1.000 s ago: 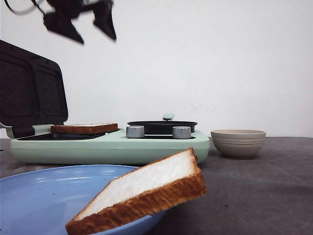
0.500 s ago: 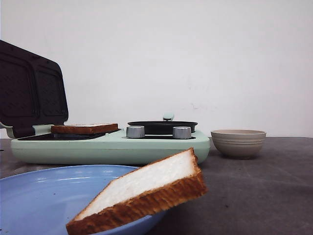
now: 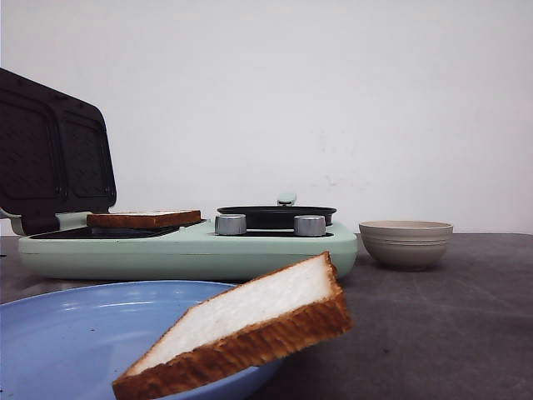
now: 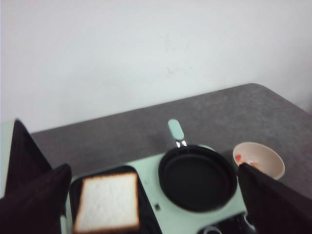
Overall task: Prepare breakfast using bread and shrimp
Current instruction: 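Raise the left gripper away from the sandwich press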
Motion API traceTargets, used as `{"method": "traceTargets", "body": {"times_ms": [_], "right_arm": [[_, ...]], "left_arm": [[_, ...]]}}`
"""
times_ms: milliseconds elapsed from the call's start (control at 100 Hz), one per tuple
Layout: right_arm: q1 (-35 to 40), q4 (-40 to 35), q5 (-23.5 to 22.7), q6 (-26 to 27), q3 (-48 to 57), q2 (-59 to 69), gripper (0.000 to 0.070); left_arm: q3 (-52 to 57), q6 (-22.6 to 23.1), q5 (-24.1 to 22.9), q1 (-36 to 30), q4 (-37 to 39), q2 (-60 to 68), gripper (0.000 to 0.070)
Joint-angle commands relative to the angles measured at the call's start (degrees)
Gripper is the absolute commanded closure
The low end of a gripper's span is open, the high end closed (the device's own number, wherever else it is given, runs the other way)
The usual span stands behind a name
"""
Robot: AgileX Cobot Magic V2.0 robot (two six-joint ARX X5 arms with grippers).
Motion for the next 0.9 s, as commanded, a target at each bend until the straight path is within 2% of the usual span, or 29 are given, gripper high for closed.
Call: {"method": "traceTargets", "body": {"times_ms": [0,310,710,770,890], "right_arm": [[0.02,-0.17,-0.17,-0.9,0.87,0.22,0.07],[0.04,-2.29,-0.46,-0.92,0.85,1.03,0.07],[3.23,-0.59,-9.03,-1.57,0.74,13.33,0.0699],[4.59,1.01,-11.02,-1.9,0.74,15.58,0.0657],[7.58,4.48,-14.23,-1.64,0.74,19.69,0.047]], "left_arm": [[-4.11,-2.32,0.09,-0.13,1.55,-2.38,0.0076],[-20.33,-7.89,-0.33,-0.13,4.26,-15.17,0.0076],[-29.97,-9.49,-0.35,-0.13,-0.5,-26.12,0.0076],[-31.21,-9.6,-0.35,-0.13,-1.68,-27.45,0.0076],[-33.05,-9.05,-0.9,-0.13,-4.35,-30.01,0.0076]]}}
